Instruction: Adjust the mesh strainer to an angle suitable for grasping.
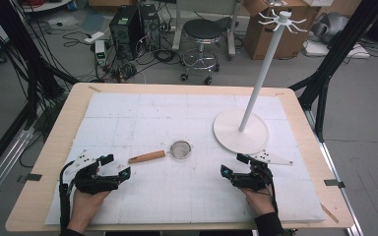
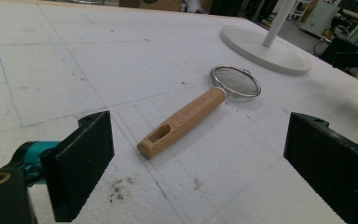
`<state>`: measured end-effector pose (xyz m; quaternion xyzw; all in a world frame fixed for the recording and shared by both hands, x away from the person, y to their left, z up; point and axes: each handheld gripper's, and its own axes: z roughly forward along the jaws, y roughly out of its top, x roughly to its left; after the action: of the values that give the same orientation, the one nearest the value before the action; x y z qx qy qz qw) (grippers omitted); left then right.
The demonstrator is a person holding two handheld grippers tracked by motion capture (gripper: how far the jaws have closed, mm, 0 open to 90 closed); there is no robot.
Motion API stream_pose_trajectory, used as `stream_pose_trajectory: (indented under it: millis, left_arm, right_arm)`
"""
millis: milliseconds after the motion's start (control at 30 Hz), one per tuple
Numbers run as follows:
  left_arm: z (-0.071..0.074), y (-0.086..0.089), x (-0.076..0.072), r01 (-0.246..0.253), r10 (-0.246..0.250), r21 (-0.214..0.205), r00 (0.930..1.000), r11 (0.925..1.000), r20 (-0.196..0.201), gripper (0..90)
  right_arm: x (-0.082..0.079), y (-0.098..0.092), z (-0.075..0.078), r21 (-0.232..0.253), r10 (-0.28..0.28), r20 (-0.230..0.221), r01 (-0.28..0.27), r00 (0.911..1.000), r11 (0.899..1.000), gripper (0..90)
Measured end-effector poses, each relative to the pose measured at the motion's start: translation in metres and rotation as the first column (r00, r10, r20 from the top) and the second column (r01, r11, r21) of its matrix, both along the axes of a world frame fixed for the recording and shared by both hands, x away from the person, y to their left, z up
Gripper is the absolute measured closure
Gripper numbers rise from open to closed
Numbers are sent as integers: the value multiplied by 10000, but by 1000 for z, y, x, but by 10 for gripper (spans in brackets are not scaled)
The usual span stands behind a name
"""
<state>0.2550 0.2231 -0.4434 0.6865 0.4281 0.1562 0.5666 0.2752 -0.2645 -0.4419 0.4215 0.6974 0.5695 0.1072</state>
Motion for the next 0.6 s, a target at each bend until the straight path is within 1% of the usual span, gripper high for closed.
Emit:
stream_pose_trajectory:
  millis: [67,100,133,200,267,367,467,500,567,600]
  left_arm:
    - [0,0,0,13,-13,-16,10000,10000,10,90]
    - [0,0,0,51,-51,-140,10000,9999,-17,90]
    - [0,0,1,70,-71,-164,10000,9998,-32,90]
    - [-1,0,1,47,-48,-136,10000,9999,-62,90]
    - [-1,1,1,10,-10,-123,10000,9999,-60,90]
    - [-1,2,1,-24,23,-185,10000,9998,-71,90]
    - [-1,4,1,-84,82,-191,9999,9998,-86,90]
    - [-2,4,1,-122,119,-242,9999,9996,-103,90]
    - [-2,5,0,-134,130,-276,9998,9995,-170,90]
    - [-3,6,-1,-160,153,-349,9997,9993,-185,90]
  right_arm:
    - [-1,2,2,21,15,64,-16,10000,10000,72]
    - [-1,4,3,44,17,126,-17,9999,10000,129]
    - [-1,6,5,88,53,228,-55,9997,9999,170]
    - [-2,11,8,20,150,371,-151,9992,9999,166]
    - [-2,16,9,-15,265,415,-265,9988,9996,166]
    - [-1,20,9,-83,404,338,-401,9986,9992,179]
    - [0,23,10,-106,523,305,-520,9982,9986,308]
    - [0,25,10,-132,542,373,-537,9978,9985,318]
    - [-1,28,12,-81,571,467,-568,9973,9984,387]
    - [-1,30,14,2,626,522,-627,9967,9980,408]
